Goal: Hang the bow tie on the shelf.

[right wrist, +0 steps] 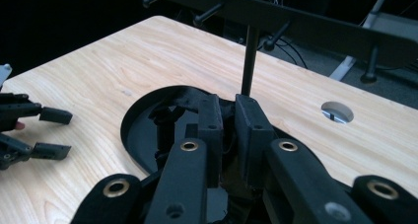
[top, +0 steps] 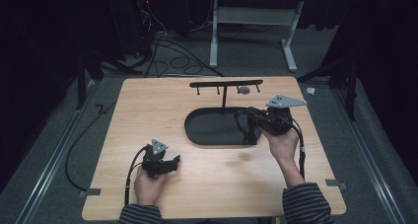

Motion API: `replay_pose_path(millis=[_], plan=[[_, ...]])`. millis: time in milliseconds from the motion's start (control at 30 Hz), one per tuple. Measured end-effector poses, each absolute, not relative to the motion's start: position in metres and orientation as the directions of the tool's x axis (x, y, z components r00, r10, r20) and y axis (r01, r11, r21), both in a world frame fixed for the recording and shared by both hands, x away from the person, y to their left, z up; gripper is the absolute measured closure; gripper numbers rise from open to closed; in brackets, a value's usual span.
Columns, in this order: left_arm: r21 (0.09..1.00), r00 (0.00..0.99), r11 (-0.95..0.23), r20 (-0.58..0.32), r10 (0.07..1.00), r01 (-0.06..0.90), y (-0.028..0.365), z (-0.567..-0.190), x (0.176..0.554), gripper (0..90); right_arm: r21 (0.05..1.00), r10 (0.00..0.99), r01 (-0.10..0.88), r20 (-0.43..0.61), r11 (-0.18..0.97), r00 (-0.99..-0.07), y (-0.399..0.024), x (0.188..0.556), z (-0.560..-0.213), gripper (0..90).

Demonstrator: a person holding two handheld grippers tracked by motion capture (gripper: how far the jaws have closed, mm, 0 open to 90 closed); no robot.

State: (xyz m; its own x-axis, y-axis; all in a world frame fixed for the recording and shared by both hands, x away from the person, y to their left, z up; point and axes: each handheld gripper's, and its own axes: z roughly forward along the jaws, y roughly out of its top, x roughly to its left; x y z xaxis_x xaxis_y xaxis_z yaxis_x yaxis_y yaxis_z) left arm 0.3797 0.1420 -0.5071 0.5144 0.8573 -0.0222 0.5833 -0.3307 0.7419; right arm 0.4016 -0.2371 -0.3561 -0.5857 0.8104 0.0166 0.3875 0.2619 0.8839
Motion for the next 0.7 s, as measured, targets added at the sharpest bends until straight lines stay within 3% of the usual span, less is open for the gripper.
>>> replay_pose_path(millis=[700], plan=[[0.742,0.515,-0.33,-0.025,0.857,0.584,0.142,-0.507,0.38,26.9,0.885,0.823,0.392,0.018,0.252,-0.568,-0.231,0.426,-0.344,84.0]])
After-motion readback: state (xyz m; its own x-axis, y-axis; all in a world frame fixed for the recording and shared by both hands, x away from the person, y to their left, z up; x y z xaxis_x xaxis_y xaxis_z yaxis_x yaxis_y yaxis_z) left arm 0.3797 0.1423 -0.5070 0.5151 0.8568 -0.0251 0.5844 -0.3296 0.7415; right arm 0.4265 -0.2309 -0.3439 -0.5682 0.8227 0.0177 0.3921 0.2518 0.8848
